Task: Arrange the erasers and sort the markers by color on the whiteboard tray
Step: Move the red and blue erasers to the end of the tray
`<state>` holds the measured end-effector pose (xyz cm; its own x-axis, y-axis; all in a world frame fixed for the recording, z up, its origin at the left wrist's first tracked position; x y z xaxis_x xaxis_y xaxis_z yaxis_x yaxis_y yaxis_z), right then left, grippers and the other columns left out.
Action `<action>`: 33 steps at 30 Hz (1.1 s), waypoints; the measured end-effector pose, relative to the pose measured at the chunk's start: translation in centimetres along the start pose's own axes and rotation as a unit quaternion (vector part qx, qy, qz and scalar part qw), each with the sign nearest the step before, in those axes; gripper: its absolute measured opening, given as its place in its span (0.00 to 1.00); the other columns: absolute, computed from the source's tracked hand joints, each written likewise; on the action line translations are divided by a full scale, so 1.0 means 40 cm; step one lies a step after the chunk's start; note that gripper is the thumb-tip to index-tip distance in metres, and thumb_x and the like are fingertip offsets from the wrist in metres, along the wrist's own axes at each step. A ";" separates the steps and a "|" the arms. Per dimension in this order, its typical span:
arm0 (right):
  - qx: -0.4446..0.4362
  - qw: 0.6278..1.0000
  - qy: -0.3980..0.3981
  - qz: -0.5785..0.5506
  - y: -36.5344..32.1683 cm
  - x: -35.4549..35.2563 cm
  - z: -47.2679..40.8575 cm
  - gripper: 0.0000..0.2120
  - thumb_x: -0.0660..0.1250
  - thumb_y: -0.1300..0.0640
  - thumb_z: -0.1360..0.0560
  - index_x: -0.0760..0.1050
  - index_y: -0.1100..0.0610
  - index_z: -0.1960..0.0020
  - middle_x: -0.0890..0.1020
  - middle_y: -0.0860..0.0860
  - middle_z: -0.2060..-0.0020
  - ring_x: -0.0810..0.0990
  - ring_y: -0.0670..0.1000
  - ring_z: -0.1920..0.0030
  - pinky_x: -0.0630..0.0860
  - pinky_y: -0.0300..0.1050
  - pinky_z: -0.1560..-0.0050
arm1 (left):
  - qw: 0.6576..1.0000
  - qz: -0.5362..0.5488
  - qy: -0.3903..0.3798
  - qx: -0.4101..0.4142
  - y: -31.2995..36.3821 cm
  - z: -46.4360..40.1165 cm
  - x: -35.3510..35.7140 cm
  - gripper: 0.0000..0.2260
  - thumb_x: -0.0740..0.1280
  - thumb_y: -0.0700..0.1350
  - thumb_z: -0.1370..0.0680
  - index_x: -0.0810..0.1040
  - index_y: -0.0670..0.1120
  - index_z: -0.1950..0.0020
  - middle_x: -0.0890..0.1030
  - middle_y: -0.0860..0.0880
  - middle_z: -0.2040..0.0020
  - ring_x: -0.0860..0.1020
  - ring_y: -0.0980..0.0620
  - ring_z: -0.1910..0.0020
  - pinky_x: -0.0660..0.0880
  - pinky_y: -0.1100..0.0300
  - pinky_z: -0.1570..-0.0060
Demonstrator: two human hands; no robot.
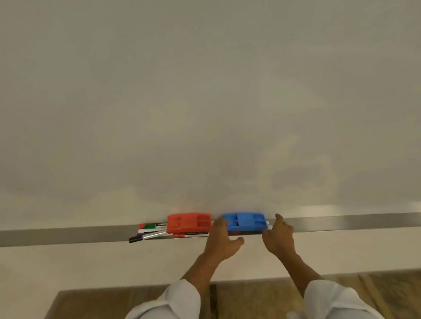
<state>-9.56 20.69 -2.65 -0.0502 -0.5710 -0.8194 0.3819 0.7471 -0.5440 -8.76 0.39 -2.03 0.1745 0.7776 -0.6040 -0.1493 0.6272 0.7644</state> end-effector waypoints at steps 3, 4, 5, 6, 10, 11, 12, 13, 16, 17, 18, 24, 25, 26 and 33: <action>-0.008 0.997 -0.060 -0.050 -0.002 0.027 -0.027 0.31 0.66 0.60 0.23 0.56 0.61 0.25 0.73 0.63 0.33 0.72 0.64 0.34 0.73 0.58 0.37 | 0.996 0.039 -0.046 -0.065 -0.013 -0.020 0.055 0.40 0.75 0.54 0.34 0.61 0.46 0.27 0.66 0.47 0.28 0.67 0.47 0.30 0.67 0.58 0.37; -0.008 0.996 -0.075 -0.052 -0.002 0.034 -0.035 0.31 0.66 0.60 0.22 0.55 0.61 0.25 0.74 0.64 0.34 0.73 0.64 0.35 0.74 0.57 0.38 | 0.993 0.055 -0.055 -0.084 -0.017 -0.022 0.065 0.42 0.76 0.55 0.34 0.60 0.47 0.27 0.65 0.47 0.28 0.67 0.47 0.30 0.67 0.58 0.38; -0.011 0.995 -0.088 -0.055 -0.001 0.046 -0.040 0.30 0.65 0.60 0.22 0.56 0.62 0.25 0.74 0.64 0.34 0.74 0.64 0.36 0.74 0.56 0.38 | 0.991 0.068 -0.061 -0.097 -0.025 -0.027 0.076 0.42 0.76 0.55 0.35 0.60 0.47 0.27 0.66 0.47 0.28 0.67 0.47 0.30 0.67 0.58 0.39; -0.015 0.994 -0.095 -0.058 0.000 0.056 -0.039 0.29 0.65 0.60 0.22 0.57 0.63 0.26 0.75 0.64 0.35 0.76 0.63 0.38 0.74 0.55 0.40 | 0.989 0.080 -0.065 -0.103 -0.031 -0.029 0.084 0.42 0.77 0.55 0.36 0.61 0.48 0.28 0.66 0.48 0.28 0.67 0.48 0.31 0.67 0.57 0.39; -0.001 0.992 -0.087 -0.090 0.006 0.063 -0.039 0.23 0.65 0.62 0.23 0.64 0.63 0.30 0.78 0.63 0.41 0.79 0.60 0.45 0.74 0.48 0.49 | 0.987 0.105 -0.056 -0.109 -0.043 -0.031 0.088 0.44 0.77 0.56 0.37 0.60 0.49 0.27 0.64 0.47 0.27 0.66 0.47 0.29 0.67 0.55 0.37; 0.008 0.992 -0.074 -0.103 0.002 0.058 -0.032 0.22 0.65 0.62 0.23 0.65 0.64 0.31 0.79 0.63 0.41 0.79 0.60 0.46 0.74 0.48 0.50 | 0.986 0.117 -0.050 -0.111 -0.044 -0.026 0.083 0.44 0.77 0.56 0.36 0.59 0.49 0.26 0.64 0.47 0.26 0.65 0.47 0.29 0.67 0.55 0.37; 0.016 0.992 -0.054 -0.115 -0.005 0.049 -0.021 0.21 0.65 0.62 0.23 0.66 0.64 0.32 0.79 0.63 0.42 0.79 0.60 0.47 0.74 0.48 0.50 | 0.984 0.135 -0.039 -0.111 -0.040 -0.020 0.076 0.44 0.78 0.55 0.36 0.60 0.50 0.26 0.64 0.46 0.27 0.66 0.47 0.29 0.67 0.55 0.37; 0.023 0.991 -0.027 -0.129 -0.020 0.040 0.000 0.20 0.66 0.62 0.23 0.67 0.63 0.33 0.80 0.63 0.44 0.79 0.58 0.50 0.75 0.49 0.51 | 0.982 0.156 -0.023 -0.109 -0.041 -0.010 0.060 0.43 0.78 0.55 0.36 0.60 0.50 0.27 0.64 0.46 0.27 0.66 0.48 0.31 0.67 0.57 0.38; 0.006 0.981 0.095 -0.168 -0.072 -0.002 0.085 0.18 0.69 0.60 0.26 0.71 0.62 0.38 0.82 0.60 0.50 0.78 0.55 0.56 0.75 0.49 0.54 | 0.973 0.219 0.030 -0.068 -0.022 0.040 0.006 0.37 0.77 0.56 0.36 0.64 0.55 0.31 0.68 0.51 0.31 0.69 0.55 0.37 0.66 0.67 0.44; -0.011 0.976 0.118 -0.181 -0.100 -0.005 0.122 0.18 0.70 0.60 0.26 0.71 0.61 0.39 0.82 0.58 0.52 0.79 0.56 0.56 0.75 0.48 0.55 | 0.971 0.228 0.053 -0.050 -0.021 0.062 -0.022 0.34 0.76 0.57 0.36 0.64 0.59 0.34 0.69 0.56 0.34 0.69 0.58 0.40 0.65 0.70 0.47; -0.030 0.973 0.126 -0.193 -0.138 0.007 0.160 0.18 0.71 0.59 0.27 0.71 0.59 0.39 0.81 0.55 0.55 0.81 0.57 0.55 0.76 0.47 0.56 | 0.970 0.227 0.084 -0.035 -0.033 0.088 -0.064 0.32 0.75 0.58 0.36 0.63 0.62 0.37 0.70 0.61 0.38 0.70 0.61 0.43 0.65 0.73 0.49; -0.112 0.961 0.023 -0.250 -0.433 0.225 0.321 0.15 0.69 0.60 0.25 0.72 0.54 0.40 0.81 0.45 0.60 0.79 0.46 0.64 0.75 0.38 0.61 | 0.929 0.191 0.293 -0.117 -0.291 0.230 -0.402 0.27 0.76 0.52 0.34 0.66 0.59 0.41 0.76 0.60 0.56 0.78 0.56 0.61 0.70 0.74 0.68; -0.129 0.958 -0.007 -0.256 -0.491 0.271 0.343 0.15 0.69 0.60 0.25 0.73 0.53 0.40 0.80 0.44 0.62 0.79 0.44 0.66 0.74 0.36 0.63 | 0.923 0.185 0.312 -0.129 -0.341 0.246 -0.460 0.25 0.76 0.50 0.33 0.67 0.58 0.43 0.77 0.59 0.59 0.78 0.56 0.64 0.70 0.73 0.70; -0.142 0.954 -0.039 -0.260 -0.545 0.319 0.366 0.15 0.68 0.61 0.25 0.73 0.54 0.39 0.80 0.44 0.63 0.79 0.44 0.67 0.74 0.38 0.64 | 0.918 0.178 0.326 -0.140 -0.388 0.258 -0.516 0.22 0.76 0.48 0.33 0.68 0.56 0.45 0.77 0.56 0.62 0.78 0.56 0.67 0.69 0.73 0.70; -0.174 0.942 -0.195 -0.209 -0.796 0.588 0.455 0.23 0.67 0.62 0.26 0.67 0.56 0.32 0.79 0.48 0.56 0.75 0.39 0.68 0.67 0.28 0.65 | 0.931 0.152 0.289 -0.165 -0.642 0.228 -0.787 0.16 0.74 0.41 0.31 0.72 0.48 0.48 0.82 0.45 0.57 0.79 0.53 0.66 0.70 0.71 0.69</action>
<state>-6.10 -22.73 -1.32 0.2401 -0.8709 -0.4289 0.0751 0.4572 -0.8862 -1.53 -40.59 -0.61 -0.4631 0.7549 -0.4644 -0.4135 0.2794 0.8666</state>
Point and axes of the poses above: each hand's wrist, its own z-axis away from the middle knuckle, its own x-axis out of the palm, y = z × x, the point moved 9 cm from there along -z, towards the middle knuckle
